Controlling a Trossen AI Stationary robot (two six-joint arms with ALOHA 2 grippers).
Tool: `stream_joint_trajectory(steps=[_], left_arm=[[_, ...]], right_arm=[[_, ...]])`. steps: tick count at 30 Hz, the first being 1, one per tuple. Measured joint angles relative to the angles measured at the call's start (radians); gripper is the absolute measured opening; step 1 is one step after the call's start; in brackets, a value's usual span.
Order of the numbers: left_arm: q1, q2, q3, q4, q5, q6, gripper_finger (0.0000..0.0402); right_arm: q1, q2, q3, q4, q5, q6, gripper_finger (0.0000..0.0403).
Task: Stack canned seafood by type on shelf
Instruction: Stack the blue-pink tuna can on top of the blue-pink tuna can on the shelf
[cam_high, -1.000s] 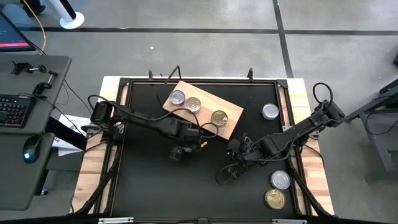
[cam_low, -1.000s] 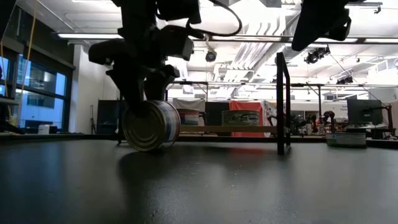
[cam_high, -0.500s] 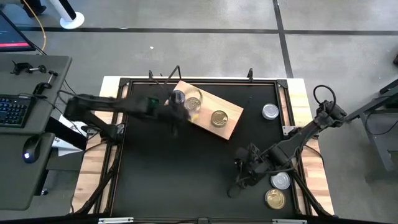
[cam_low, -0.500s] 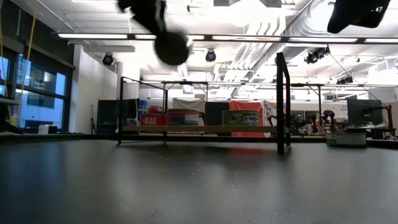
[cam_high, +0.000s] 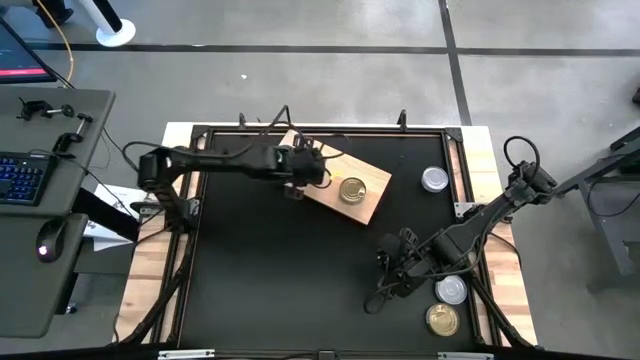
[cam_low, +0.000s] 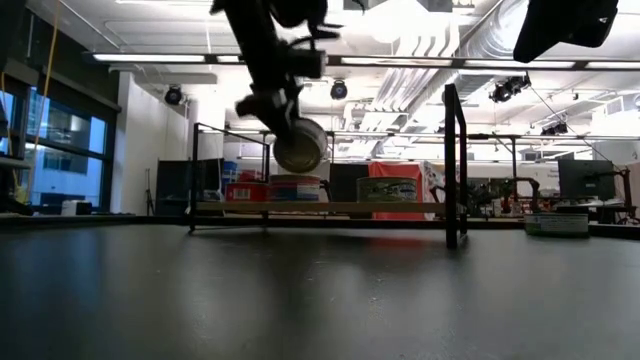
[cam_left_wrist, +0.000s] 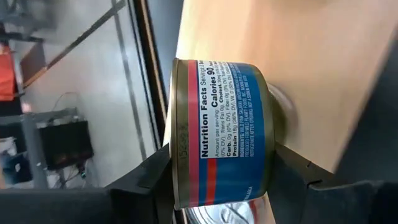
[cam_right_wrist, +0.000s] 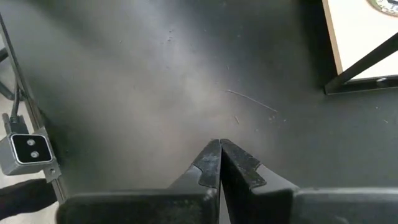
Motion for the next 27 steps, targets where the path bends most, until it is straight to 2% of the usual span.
stream_joint_trajectory(steps=[7,15,20,27], left_arm=[[0.006,0.023,0.001,0.101,-0.089,0.030,0.0167],[0.025,0.022,-0.044,0.077,-0.092,0.033,0.0167],[0.031,0.021,-0.063,0.090,-0.146,0.032,0.0168],[0.029,0.023,-0.063,0.107,-0.120,0.032,0.0192]], right_arm=[[0.000,0.000,0.000,0.001,0.001,0.025,0.0000],[0.000,0.000,0.000,0.001,0.023,0.032,0.0000],[0.000,0.001,0.000,0.000,0.024,0.032,0.0000],[0.000,0.001,0.000,0.000,0.024,0.021,0.0000]])
